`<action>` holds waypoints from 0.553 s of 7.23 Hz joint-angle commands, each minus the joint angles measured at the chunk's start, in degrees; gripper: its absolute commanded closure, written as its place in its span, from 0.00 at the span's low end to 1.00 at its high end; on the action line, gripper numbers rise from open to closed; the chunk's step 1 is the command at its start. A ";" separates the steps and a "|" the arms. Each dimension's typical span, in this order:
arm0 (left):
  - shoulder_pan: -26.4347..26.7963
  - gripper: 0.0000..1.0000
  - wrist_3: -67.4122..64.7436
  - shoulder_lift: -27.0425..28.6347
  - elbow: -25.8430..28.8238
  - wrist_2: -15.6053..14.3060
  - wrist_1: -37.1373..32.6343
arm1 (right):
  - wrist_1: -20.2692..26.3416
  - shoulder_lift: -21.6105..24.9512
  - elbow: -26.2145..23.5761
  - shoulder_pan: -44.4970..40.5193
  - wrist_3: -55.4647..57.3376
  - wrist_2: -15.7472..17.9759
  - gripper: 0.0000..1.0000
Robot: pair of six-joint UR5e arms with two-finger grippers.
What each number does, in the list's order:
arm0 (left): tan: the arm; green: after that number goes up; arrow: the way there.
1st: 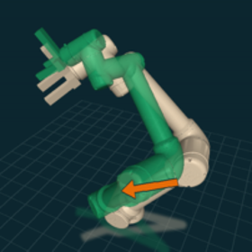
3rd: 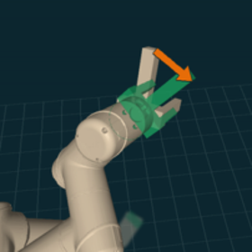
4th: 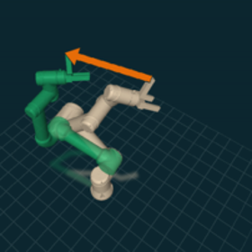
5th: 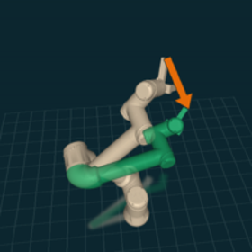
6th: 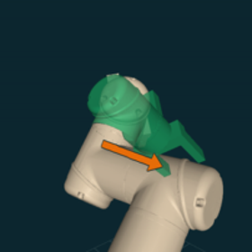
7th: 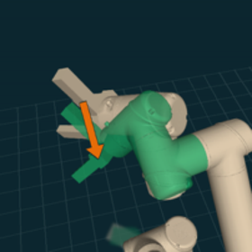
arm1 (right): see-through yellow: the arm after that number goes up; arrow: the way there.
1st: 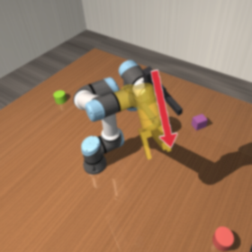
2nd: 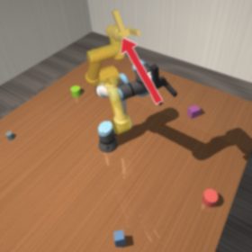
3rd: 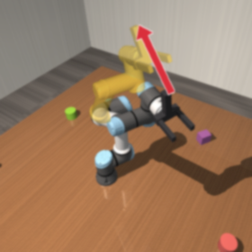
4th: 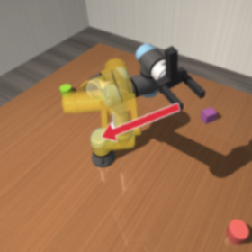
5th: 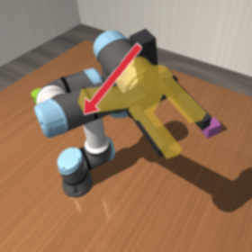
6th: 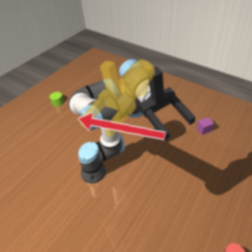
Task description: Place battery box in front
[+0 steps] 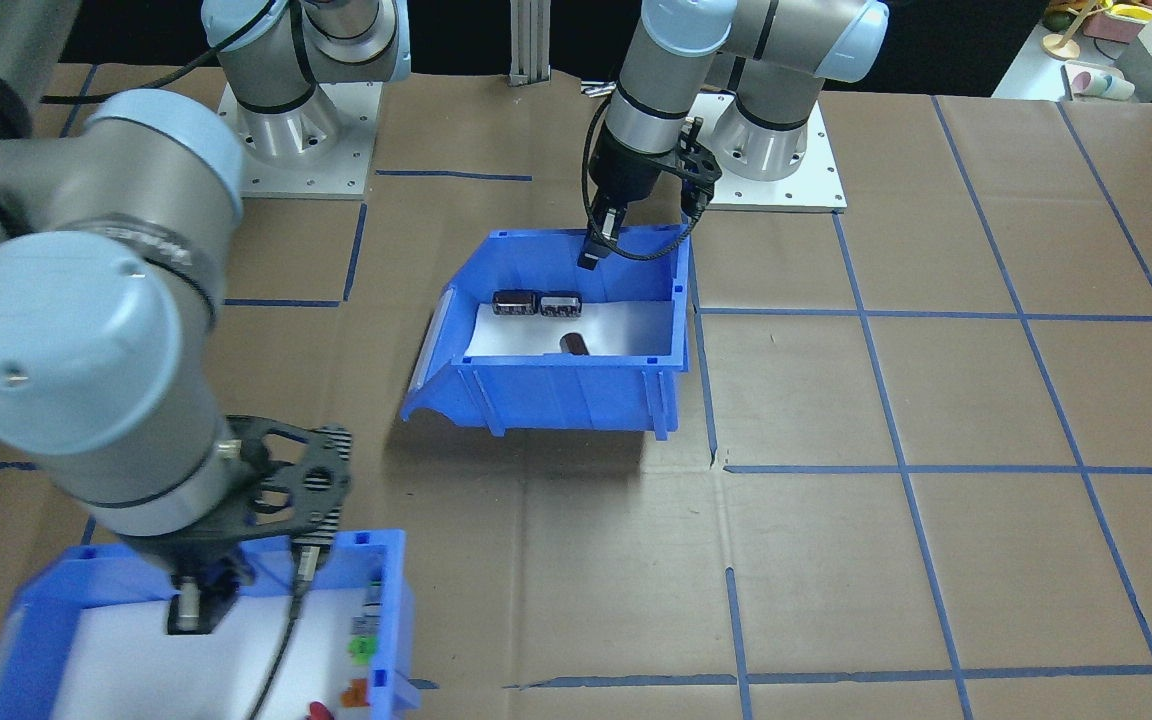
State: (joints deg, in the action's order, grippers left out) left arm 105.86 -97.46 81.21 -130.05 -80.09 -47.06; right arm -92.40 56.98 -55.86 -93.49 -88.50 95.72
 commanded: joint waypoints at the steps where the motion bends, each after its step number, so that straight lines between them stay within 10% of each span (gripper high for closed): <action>1: -7.14 1.00 0.79 4.36 5.39 5.60 -0.40 | 0.56 6.70 -8.51 8.64 -9.28 -0.53 1.00; 4: -8.13 1.00 -0.88 21.39 23.91 11.43 -0.84 | -1.46 20.31 -30.20 17.70 -16.68 -1.07 1.00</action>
State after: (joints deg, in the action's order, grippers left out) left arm 98.04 -97.93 95.70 -113.49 -70.93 -47.64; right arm -92.97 71.55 -77.11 -79.34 -102.52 94.78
